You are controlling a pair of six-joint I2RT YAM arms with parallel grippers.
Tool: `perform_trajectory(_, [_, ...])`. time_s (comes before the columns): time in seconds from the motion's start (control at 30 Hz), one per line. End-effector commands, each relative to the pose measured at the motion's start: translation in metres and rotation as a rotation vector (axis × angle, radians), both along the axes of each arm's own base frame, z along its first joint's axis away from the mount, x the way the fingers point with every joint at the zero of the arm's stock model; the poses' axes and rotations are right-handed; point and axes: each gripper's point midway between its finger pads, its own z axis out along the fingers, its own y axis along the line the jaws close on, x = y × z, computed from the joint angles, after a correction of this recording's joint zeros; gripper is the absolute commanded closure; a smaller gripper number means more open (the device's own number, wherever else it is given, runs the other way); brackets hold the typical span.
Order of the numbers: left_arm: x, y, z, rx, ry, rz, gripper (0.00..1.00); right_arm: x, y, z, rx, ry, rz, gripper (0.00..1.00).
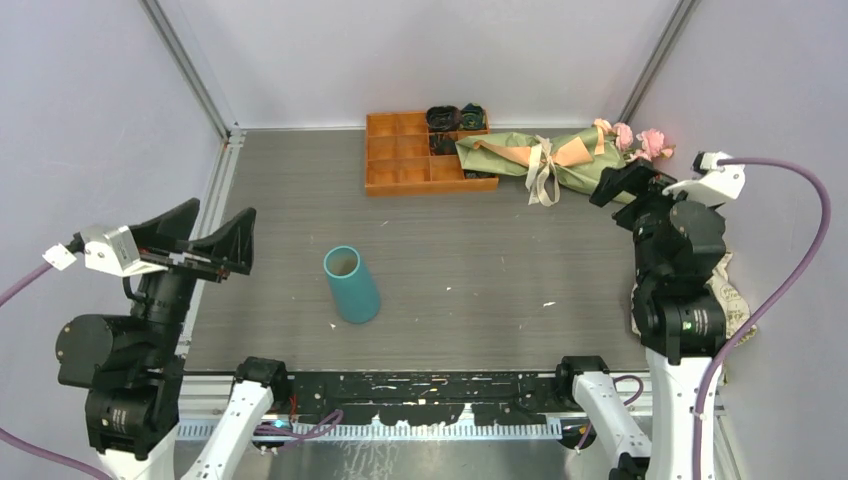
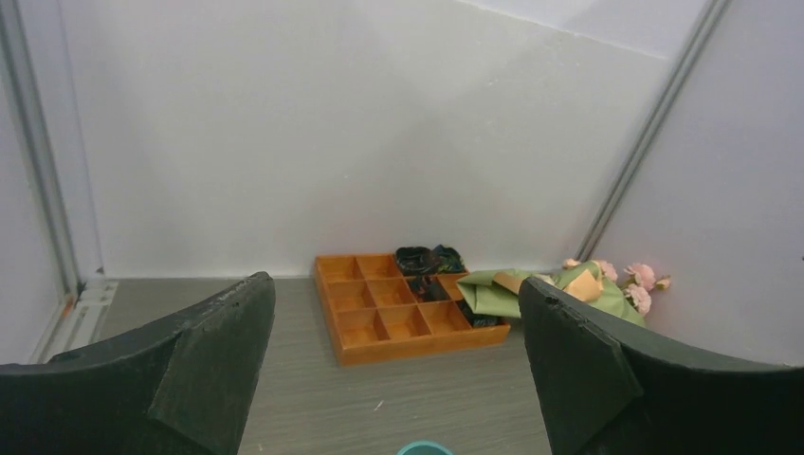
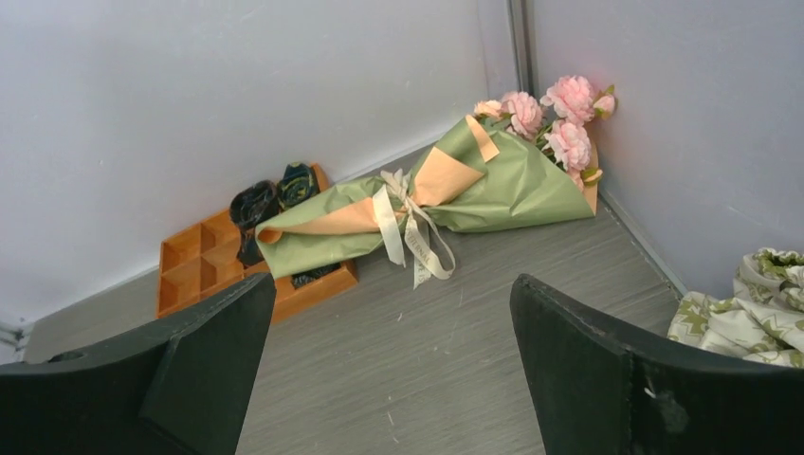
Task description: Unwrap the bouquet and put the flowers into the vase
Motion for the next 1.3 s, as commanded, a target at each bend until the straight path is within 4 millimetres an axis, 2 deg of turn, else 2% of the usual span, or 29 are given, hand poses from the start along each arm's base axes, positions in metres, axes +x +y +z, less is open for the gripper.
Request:
perform_trajectory(0.0, [0.003, -0.015, 0.059, -0.012, -0.141, -0.080, 0.00, 0.014, -0.013, 0.032, 0.068, -0.048, -0.094, 0.00])
perform_trajectory(0.07, [0.009, 0.001, 0.077, -0.148, -0.152, -0.012, 0.00, 0.021, -0.019, 0.039, 0.140, -0.084, -0.152, 0.00])
perform_trajectory(0.17, [0.019, 0.001, 0.089, -0.152, -0.161, -0.004, 0.00, 0.032, -0.014, 0.046, 0.249, -0.153, -0.144, 0.00])
perform_trajectory(0.2, [0.026, 0.003, 0.088, -0.179, -0.140, 0.007, 0.00, 0.037, -0.005, 0.049, 0.255, -0.181, -0.084, 0.01])
perform_trajectory(0.27, [0.038, 0.004, 0.088, -0.218, -0.105, 0.015, 0.00, 0.051, 0.029, 0.063, 0.242, -0.276, 0.126, 0.01])
perform_trajectory(0.3, [0.041, -0.006, 0.087, -0.184, -0.088, -0.029, 0.00, 0.057, 0.040, 0.068, 0.240, -0.308, 0.193, 0.00])
perform_trajectory(0.33, [0.043, -0.013, 0.089, -0.153, -0.088, -0.060, 0.00, 0.066, 0.047, 0.072, 0.244, -0.307, 0.231, 0.01])
perform_trajectory(0.4, [0.050, -0.017, 0.088, -0.151, -0.047, -0.075, 0.00, 0.094, 0.048, 0.063, 0.253, -0.177, 0.220, 0.00])
perform_trajectory(0.47, [0.058, -0.023, 0.079, -0.044, -0.019, -0.084, 0.01, 0.124, 0.044, 0.044, 0.241, 0.000, 0.181, 0.00])
perform_trajectory(0.5, [0.062, -0.022, 0.076, -0.053, -0.022, -0.078, 0.00, 0.144, 0.035, 0.020, 0.234, 0.113, 0.123, 0.01])
perform_trajectory(0.6, [0.073, -0.017, 0.072, -0.139, -0.081, -0.055, 0.00, 0.177, 0.026, -0.001, 0.194, 0.182, 0.077, 0.01])
perform_trajectory(0.7, [0.088, -0.015, 0.052, -0.125, -0.005, -0.025, 0.00, 0.207, 0.021, -0.023, 0.206, 0.240, 0.047, 0.00])
perform_trajectory(0.8, [0.103, -0.011, 0.029, -0.095, 0.120, 0.021, 0.01, 0.238, 0.012, -0.070, 0.265, 0.377, 0.012, 0.00])
perform_trajectory(0.9, [0.111, -0.011, 0.007, -0.084, 0.195, 0.030, 0.02, 0.263, 0.008, -0.102, 0.324, 0.467, 0.015, 0.00])
perform_trajectory(1.07, [0.118, -0.011, -0.011, -0.056, 0.230, 0.037, 0.02, 0.295, 0.032, -0.139, 0.505, 0.510, 0.115, 0.00])
perform_trajectory(1.27, [0.123, -0.011, -0.027, -0.024, 0.275, 0.044, 0.02, 0.311, 0.047, -0.176, 0.703, 0.561, 0.098, 0.01])
